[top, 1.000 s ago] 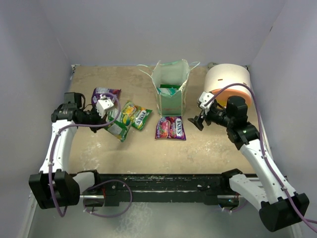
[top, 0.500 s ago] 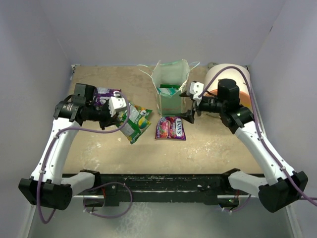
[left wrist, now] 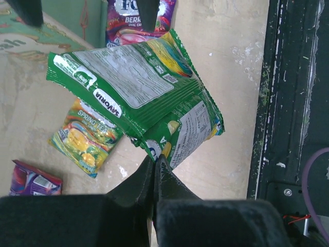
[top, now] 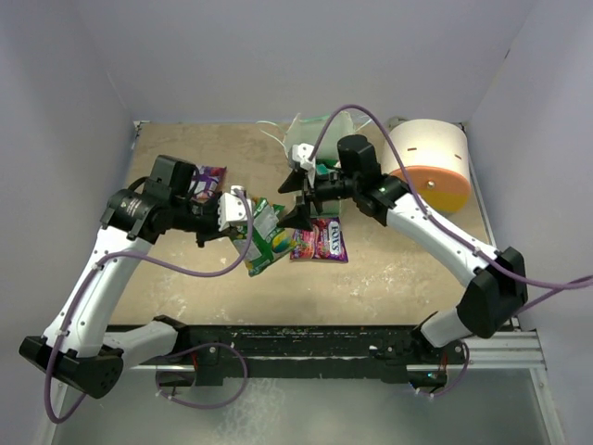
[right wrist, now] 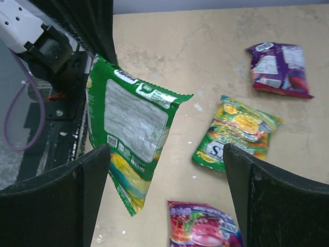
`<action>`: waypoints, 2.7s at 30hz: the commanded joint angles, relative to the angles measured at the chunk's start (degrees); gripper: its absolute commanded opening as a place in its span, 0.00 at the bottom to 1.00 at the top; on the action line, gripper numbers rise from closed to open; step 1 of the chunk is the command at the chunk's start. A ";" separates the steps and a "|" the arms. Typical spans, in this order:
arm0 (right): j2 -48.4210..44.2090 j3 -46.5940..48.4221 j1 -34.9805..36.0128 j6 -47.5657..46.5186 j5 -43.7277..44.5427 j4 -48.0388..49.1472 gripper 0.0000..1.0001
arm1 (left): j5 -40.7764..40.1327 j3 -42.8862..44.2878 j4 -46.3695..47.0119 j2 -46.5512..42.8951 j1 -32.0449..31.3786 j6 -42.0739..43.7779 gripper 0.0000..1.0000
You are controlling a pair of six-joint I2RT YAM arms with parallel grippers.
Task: Place the snacks into the paper bag
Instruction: Pick up the snack from the center of the board, then place the snack in the paper bag.
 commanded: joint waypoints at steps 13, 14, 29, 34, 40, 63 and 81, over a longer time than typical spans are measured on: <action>3.45 -3.54 1.81 25.56 -14.53 21.96 0.78 | 4.79 -0.32 6.29 -3.24 -2.93 3.44 0.00; 3.35 -4.04 1.86 25.64 -14.49 22.48 0.77 | 4.78 -0.83 6.93 -3.42 -2.90 3.14 0.00; 5.17 -3.61 1.86 27.63 -13.30 23.41 0.26 | 3.97 -4.78 11.37 -4.87 -3.14 -0.13 0.00; 4.25 -3.10 1.84 26.88 -13.58 21.75 0.00 | 3.65 -5.68 12.54 -5.59 -3.07 -1.42 0.00; 1.11 0.12 1.74 16.44 -10.28 11.84 0.00 | 6.23 -5.37 14.02 -6.41 -1.13 -4.81 0.14; -16.85 13.88 -10.08 4.36 9.92 -11.07 0.00 | 5.23 -15.29 32.75 -21.59 18.13 -26.33 0.99; -8.50 32.75 -14.79 8.38 30.71 -12.61 0.00 | 1.97 -21.48 37.50 -24.67 21.12 -26.36 0.99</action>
